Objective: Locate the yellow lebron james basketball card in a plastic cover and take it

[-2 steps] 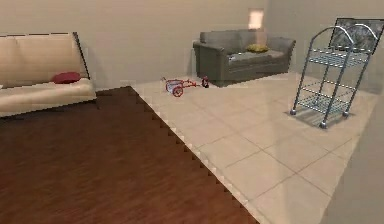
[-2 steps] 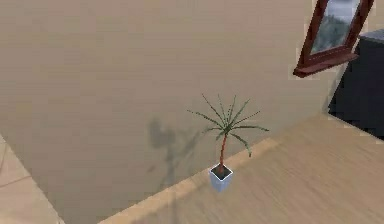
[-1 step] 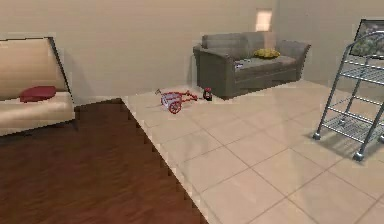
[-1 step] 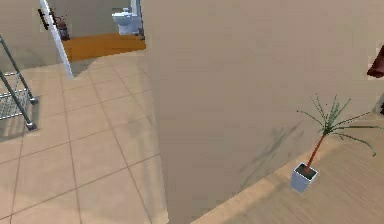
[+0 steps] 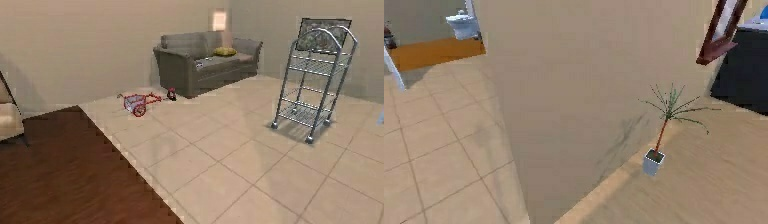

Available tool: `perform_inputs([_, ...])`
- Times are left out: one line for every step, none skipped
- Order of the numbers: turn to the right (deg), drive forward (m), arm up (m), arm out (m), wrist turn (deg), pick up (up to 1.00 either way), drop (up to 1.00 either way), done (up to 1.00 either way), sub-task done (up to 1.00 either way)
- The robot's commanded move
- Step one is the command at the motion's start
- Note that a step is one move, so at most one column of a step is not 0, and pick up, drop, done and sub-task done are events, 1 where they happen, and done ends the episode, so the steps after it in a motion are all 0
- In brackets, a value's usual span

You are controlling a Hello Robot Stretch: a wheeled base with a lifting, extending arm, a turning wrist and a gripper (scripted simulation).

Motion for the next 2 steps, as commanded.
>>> perform_inputs([3.0,0.0,0.0,0.0,0.0,0.0,0.0,0.0,0.0])
perform_inputs([0.0,0.45,0.0,0.0,0.0,0.0,0.0,0.0,0.0])
